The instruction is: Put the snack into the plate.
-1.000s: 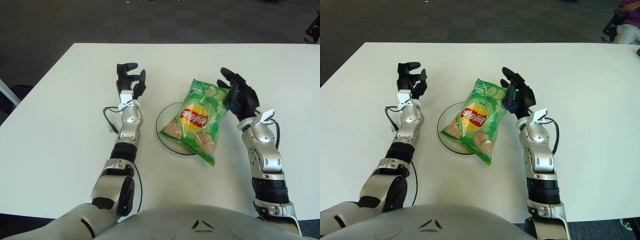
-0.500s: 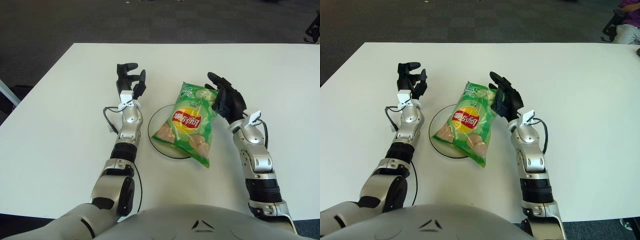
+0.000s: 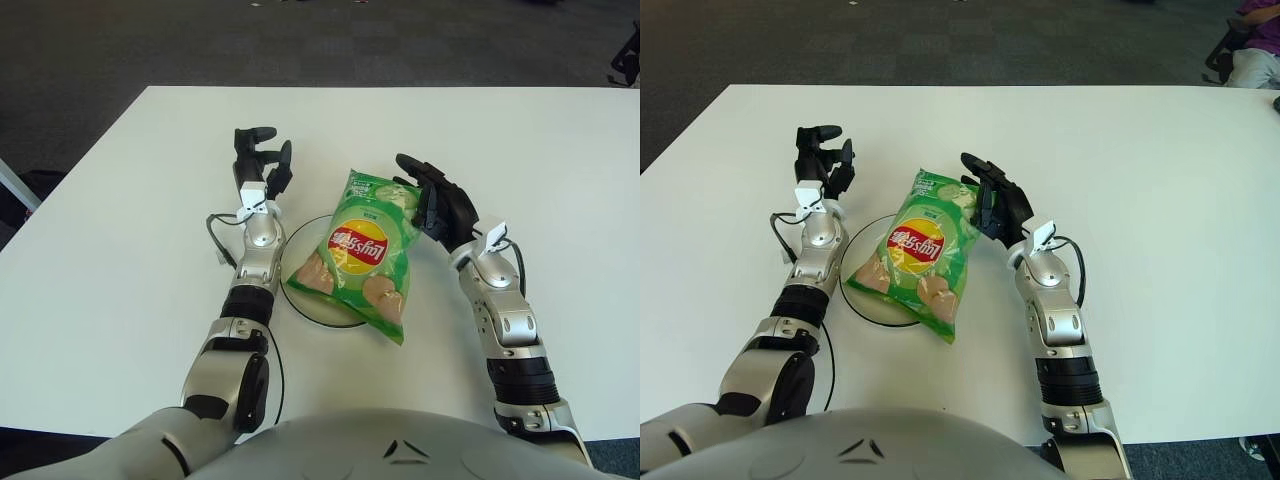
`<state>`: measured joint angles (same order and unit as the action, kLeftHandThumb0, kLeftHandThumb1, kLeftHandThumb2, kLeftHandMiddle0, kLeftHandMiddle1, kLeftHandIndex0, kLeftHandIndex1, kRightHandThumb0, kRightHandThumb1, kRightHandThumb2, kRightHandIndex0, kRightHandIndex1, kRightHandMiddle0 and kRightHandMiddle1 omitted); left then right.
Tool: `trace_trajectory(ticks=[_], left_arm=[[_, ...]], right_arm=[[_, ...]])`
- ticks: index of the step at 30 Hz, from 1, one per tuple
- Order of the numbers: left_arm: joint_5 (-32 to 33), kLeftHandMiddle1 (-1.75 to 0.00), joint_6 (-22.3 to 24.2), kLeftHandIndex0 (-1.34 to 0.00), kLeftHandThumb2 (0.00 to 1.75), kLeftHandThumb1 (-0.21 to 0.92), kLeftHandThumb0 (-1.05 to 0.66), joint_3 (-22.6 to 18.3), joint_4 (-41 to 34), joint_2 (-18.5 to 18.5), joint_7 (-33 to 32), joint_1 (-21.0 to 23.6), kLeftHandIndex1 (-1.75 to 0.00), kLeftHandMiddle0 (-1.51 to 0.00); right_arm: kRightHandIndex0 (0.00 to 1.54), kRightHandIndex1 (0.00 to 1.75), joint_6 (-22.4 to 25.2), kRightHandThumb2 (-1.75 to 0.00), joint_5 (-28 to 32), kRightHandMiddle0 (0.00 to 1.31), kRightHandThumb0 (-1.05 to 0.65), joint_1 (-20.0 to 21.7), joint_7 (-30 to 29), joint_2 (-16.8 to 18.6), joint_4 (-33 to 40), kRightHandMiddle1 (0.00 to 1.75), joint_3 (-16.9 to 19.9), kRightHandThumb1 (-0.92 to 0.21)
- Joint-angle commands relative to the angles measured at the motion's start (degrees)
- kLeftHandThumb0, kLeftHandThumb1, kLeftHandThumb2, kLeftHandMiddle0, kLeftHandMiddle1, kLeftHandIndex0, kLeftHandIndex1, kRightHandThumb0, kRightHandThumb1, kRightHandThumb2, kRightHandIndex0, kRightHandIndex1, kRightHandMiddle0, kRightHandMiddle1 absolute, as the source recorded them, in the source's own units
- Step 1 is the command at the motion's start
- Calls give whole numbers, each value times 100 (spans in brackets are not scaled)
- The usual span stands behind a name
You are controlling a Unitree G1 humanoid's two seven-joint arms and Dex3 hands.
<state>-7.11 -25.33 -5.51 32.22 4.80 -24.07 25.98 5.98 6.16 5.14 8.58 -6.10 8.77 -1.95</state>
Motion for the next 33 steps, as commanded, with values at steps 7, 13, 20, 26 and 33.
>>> trace_trajectory(ticks=[7,13,20,26,33], left_arm=[[45,-149,-61,-28,33,92,0,2,49,-21,60,-68,-144,-47],[52,-150,-73,-29,33,92,0,-1,50,-18,82,-80,-144,-47],[69,-150,-99,-29,32,92,0,-13,60,-23,119,-90,-143,-46],[75,-149,-111,-29,32,92,0,-17,71,-24,141,-93,-144,-46],[85,-149,-123,-29,32,92,0,-21,82,-29,166,-96,-144,-46]], right_arm=[[38,0,-515,-105,-167,38,-80,45,-413,86,-180,4,421,-92],[42,2,-868,-104,-478,41,-78,76,-827,34,-237,5,640,-92],[49,3,-1101,-101,-620,45,-76,109,-1111,95,-291,6,782,-92],[56,4,-1188,-95,-432,50,-76,137,-1204,156,-304,7,961,-92],[66,5,-1031,-88,-145,58,-77,212,-1179,157,-285,9,1203,-92]])
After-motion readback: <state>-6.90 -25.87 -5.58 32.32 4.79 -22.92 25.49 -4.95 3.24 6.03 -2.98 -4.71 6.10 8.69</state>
